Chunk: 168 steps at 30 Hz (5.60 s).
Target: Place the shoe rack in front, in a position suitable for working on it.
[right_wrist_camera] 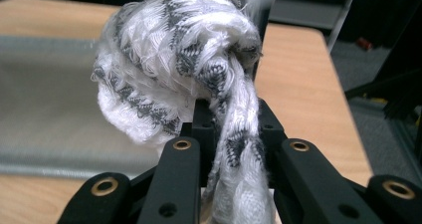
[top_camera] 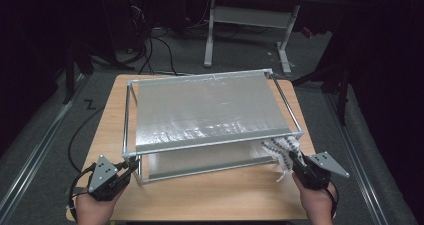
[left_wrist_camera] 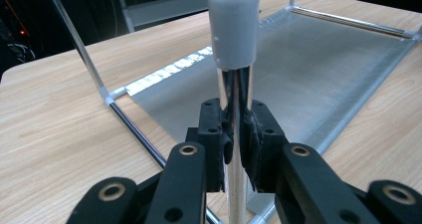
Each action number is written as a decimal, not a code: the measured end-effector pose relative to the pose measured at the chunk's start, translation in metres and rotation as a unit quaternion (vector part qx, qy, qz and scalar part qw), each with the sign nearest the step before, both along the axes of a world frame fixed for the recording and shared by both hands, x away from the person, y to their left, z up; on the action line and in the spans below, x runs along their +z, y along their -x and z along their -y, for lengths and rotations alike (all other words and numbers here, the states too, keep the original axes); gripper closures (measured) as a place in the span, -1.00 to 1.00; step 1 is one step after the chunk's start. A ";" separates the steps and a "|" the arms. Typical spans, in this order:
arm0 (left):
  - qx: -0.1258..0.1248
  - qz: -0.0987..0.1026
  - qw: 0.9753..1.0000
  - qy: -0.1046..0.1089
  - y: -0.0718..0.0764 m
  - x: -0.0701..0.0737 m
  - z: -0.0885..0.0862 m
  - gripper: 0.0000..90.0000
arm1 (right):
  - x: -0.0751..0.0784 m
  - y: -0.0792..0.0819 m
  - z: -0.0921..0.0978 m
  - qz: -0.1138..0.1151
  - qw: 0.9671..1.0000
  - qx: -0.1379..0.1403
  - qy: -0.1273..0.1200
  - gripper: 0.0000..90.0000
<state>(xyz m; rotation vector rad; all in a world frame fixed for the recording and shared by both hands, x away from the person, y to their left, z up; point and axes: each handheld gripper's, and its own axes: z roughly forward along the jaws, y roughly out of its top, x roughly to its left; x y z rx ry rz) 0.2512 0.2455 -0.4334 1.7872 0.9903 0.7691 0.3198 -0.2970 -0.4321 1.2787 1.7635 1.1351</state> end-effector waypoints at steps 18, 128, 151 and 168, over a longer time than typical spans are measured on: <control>-0.003 -0.001 1.000 -0.005 -0.002 0.001 -0.001 0.75 | -0.068 -0.023 -0.004 -0.138 0.990 0.015 0.028 0.71; 0.002 -0.007 1.000 -0.002 -0.018 0.001 -0.012 0.75 | -0.010 0.005 0.000 -0.007 0.998 0.024 0.063 0.74; 0.003 -0.007 1.000 0.002 -0.018 0.001 -0.012 0.75 | -0.025 0.001 0.002 -0.039 0.997 0.039 0.051 0.74; 0.015 -0.005 1.000 -0.003 -0.013 0.001 -0.010 0.75 | -0.042 -0.018 0.029 -0.048 0.996 -0.018 0.069 0.75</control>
